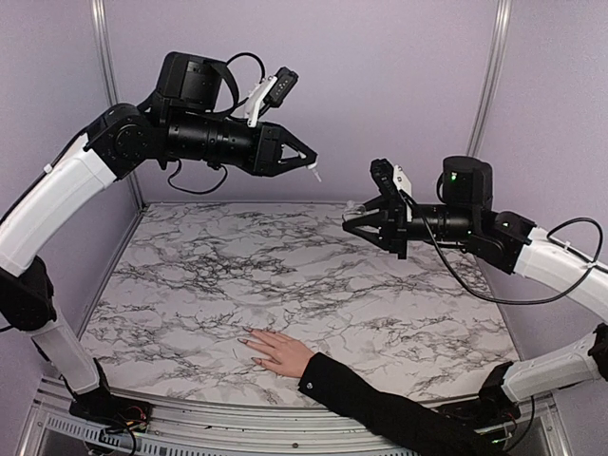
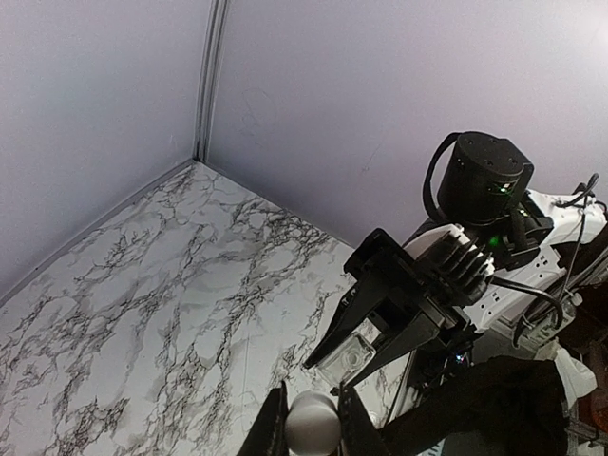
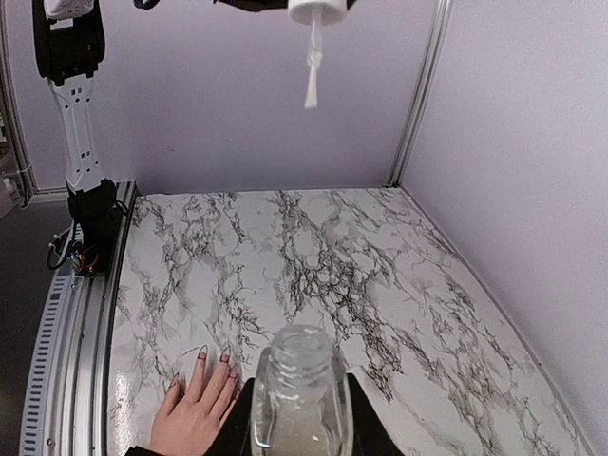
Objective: Paint the nails
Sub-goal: Close the nail polish bottle.
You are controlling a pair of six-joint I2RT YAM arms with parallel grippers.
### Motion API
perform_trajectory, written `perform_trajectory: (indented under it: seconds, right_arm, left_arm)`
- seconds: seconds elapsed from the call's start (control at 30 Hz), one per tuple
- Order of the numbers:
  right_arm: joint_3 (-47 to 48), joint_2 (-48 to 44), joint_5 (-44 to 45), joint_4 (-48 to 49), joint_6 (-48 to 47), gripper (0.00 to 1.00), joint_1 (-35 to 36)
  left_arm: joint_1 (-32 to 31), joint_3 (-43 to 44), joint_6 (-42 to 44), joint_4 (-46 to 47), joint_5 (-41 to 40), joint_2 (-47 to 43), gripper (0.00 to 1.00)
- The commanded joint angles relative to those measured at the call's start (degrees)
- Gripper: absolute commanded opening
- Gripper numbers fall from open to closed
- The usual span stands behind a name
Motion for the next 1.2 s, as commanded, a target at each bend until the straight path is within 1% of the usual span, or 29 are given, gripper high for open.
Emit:
perform_trajectory:
  seconds: [0.0,0.5,1.17]
  right_arm:
    - [3.17,0.38,-1.06,0.76,1.53,0.0,1.14]
    - [4.14,2.63,1.48,0.05,2.59,0.0,3.1]
    - [3.96,2.36,2.17,-0.23,1.71,0.0,3.23]
  left_arm:
    - [-1.55,1.97,2.97,2.6,2.12,2.07,0.0]
    - [-4.67,1.29,4.04,2.51,1.97,3.44,0.0]
    - [-4.78,0.25,3.97,1.74,0.19,4.6,0.0]
